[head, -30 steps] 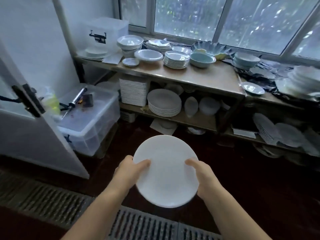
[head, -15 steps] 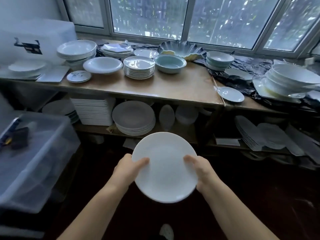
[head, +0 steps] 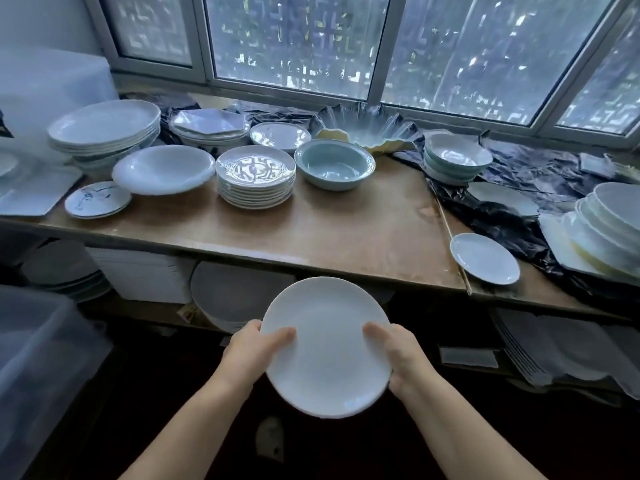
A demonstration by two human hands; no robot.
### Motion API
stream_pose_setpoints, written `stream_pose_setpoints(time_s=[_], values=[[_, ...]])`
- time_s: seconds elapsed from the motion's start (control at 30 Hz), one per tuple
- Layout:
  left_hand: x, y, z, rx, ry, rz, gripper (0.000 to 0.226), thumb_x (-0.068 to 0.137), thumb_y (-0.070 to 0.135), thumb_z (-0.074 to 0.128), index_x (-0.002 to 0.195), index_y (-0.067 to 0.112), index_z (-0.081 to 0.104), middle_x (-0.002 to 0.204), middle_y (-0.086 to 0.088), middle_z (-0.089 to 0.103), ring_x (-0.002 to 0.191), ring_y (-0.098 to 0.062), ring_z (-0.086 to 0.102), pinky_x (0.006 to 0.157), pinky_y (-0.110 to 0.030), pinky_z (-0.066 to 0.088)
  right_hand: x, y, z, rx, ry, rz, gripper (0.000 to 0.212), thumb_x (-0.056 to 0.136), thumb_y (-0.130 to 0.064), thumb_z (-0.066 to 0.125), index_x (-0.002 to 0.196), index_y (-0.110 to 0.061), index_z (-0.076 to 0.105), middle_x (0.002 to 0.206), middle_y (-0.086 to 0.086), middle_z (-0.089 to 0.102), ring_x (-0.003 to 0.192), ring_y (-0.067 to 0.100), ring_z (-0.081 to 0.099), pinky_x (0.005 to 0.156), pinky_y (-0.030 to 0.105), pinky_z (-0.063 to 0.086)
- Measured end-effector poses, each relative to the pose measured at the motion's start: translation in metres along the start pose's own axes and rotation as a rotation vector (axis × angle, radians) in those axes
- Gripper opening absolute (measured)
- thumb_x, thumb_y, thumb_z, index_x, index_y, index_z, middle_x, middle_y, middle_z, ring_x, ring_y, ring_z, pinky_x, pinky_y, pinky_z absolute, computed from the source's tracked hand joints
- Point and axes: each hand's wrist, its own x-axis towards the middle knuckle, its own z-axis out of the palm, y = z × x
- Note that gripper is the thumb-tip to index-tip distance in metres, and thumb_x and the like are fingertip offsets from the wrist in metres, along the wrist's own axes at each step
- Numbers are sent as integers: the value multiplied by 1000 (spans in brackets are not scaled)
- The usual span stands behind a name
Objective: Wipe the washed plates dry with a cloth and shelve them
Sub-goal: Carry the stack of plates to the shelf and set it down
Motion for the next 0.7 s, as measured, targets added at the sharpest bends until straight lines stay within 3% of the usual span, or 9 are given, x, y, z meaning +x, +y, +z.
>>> stream_pose_setpoints(time_s=[0.13,0.3,0.4,0.53,0.6,0.7], values=[[77,39,3,44,-36,-7,63,43,61,62,90,18,61,95,-1,68,91,-23,65,84,-45,54,67,-36,19,27,-22,-9,16,68,-10,64,76,3,68,79,20,71,71,35,66,73,45,53],[168,83,7,107,-80,-40,50,51,58,65,86,22,62,93,1,70,90,-23,66,85,-42,54,149,-72,40,45,51,46,49,58,-17,62,100,8,64,95,27,70,82,40,68,74,49,55],[211,101,14,139,-86,-49,46,53,58,65,83,23,62,90,2,70,87,-22,66,83,-42,55,193,-85,46,46,103,92,51,62,-16,65,107,9,61,96,27,69,86,43,68,74,54,56],[260,115,28,125,-116,-93,40,63,51,70,87,20,67,87,2,72,82,-18,68,81,-37,55,244,-101,48,21,139,123,53,57,-16,64,103,10,62,86,24,70,65,33,68,50,34,53],[281,120,37,103,-122,-125,26,78,35,72,91,13,67,93,-3,71,81,-17,67,72,-30,54,271,-107,46,-14,140,144,46,64,-13,67,104,9,61,89,26,69,65,33,67,49,33,52],[311,127,53,84,-94,-175,27,84,25,70,98,1,66,94,-10,69,72,-16,65,50,-20,50,311,-116,42,-48,135,184,35,73,-10,66,104,6,60,93,27,68,71,37,67,54,41,56]])
